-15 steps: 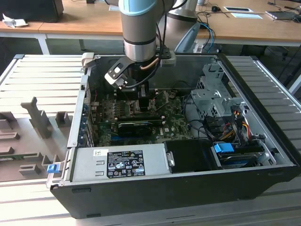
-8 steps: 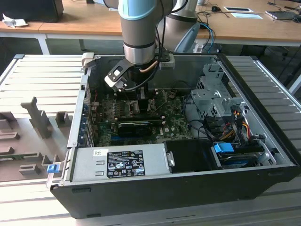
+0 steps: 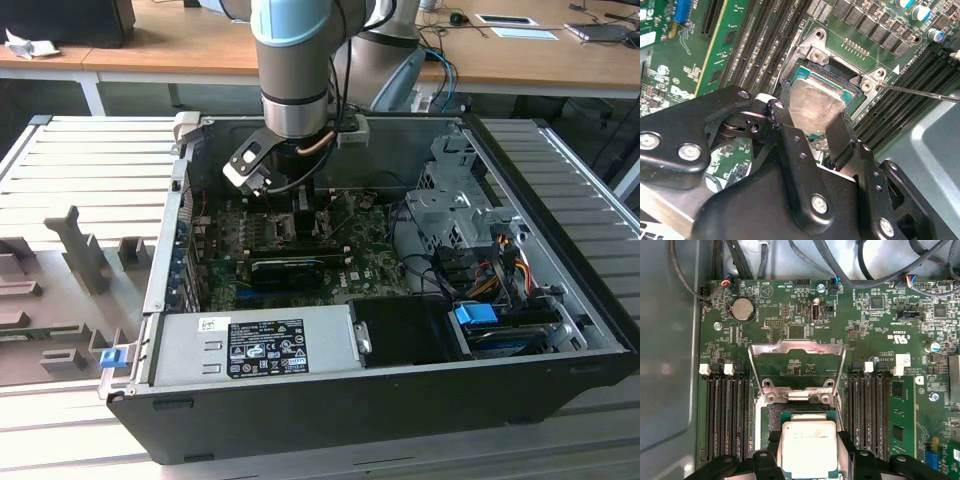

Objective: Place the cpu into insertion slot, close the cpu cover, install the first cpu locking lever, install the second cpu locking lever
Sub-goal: 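Place the cpu into insertion slot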

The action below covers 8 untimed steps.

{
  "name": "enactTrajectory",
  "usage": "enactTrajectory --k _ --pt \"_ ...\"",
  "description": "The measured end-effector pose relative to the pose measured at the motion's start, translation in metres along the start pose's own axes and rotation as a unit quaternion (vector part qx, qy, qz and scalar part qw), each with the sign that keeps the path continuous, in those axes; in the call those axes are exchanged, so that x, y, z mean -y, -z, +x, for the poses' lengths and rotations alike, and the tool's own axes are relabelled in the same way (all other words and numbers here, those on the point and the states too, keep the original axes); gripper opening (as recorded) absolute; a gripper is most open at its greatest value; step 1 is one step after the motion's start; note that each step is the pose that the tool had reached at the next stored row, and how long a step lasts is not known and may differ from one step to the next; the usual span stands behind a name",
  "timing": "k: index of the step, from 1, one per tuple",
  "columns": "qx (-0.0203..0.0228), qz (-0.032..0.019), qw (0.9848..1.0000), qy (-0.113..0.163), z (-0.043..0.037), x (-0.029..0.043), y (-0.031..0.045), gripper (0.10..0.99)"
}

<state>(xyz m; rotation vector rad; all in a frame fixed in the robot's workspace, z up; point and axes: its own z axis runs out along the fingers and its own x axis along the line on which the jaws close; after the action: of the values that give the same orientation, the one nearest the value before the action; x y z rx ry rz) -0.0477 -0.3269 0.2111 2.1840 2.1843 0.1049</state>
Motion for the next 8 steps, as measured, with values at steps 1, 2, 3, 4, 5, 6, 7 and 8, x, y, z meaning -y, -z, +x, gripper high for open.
enactTrajectory --k 1,2,3,4,5,6,7,8 --pt "0.0001 0.0 1.0 -0.001 0.0015 0.0001 -0.001 0.529" --pt "0.0003 -0.0001 1.0 -0.005 0.0033 0.0003 -0.0026 0.529" --pt "0.0007 -0.0001 1.0 -0.008 0.0043 0.0003 -0.004 0.529" --pt "0.0007 -0.0002 1.0 -0.01 0.0051 0.0005 -0.0055 0.529" --pt "0.0008 -0.0001 0.9999 -0.01 0.0054 0.0005 -0.0064 0.529" --pt "0.0008 -0.0002 0.9999 -0.01 0.0056 0.0006 -0.0071 0.529" --pt "0.0008 -0.0002 0.9999 -0.01 0.0057 0.0007 -0.0085 0.529" --pt "0.0009 -0.0001 0.9999 -0.01 0.0057 0.0008 -0.009 0.529"
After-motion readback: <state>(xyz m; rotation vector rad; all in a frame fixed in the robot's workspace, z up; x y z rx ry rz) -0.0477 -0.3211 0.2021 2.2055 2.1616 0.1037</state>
